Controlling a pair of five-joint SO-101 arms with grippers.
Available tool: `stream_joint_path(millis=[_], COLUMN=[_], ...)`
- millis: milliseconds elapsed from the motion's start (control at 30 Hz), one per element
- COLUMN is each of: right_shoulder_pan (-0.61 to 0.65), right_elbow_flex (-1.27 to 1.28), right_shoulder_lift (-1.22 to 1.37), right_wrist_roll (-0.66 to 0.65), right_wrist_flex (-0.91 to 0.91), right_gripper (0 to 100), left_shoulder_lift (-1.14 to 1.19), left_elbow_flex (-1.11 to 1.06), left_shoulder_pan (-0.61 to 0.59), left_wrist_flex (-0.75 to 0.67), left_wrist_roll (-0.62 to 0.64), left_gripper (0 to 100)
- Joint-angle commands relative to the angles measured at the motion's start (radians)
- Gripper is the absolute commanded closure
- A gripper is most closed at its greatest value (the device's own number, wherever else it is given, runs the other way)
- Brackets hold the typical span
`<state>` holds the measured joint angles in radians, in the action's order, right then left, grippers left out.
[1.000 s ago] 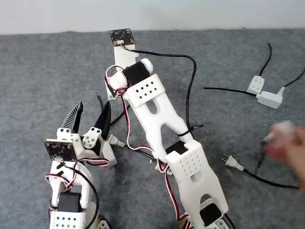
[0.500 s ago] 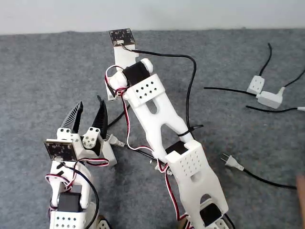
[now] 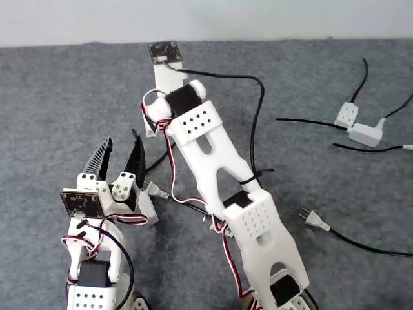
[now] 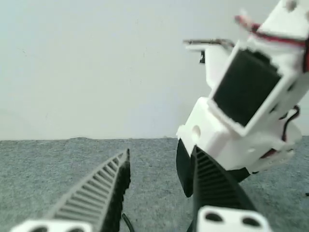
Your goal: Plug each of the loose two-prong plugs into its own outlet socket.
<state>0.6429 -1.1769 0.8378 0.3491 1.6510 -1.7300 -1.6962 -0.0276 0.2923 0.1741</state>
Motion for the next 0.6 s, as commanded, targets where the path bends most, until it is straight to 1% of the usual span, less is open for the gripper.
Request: stream_joint_path(millis=[0,233,300,567], right_shoulder_pan=[0.013,0.013,0.013,0.022], right_elbow_flex=[-0.046,-0.048,-0.049,-0.123], right_shoulder_lift=[-0.013,-0.015,-0.016,0.005], right_wrist_roll=[0.014,0.014,0.014,0.011], right_wrist_flex=[0.01,0.007,0.002,0.012], right_gripper=[83.2,83.2,83.2,83.2], left_shoulder_lift=[-0.009,-0.011,-0.009,-0.011], left_elbow_flex=[0.008,0.008,0.008,0.008], left_shoulder_pan=[-0.006,-0.005,-0.005,-0.012], left_wrist_flex=[0.031,0.026,0.006,-0.006], left_wrist_roll=[0.006,0.006,0.006,0.006], left_gripper=[80,80,80,80])
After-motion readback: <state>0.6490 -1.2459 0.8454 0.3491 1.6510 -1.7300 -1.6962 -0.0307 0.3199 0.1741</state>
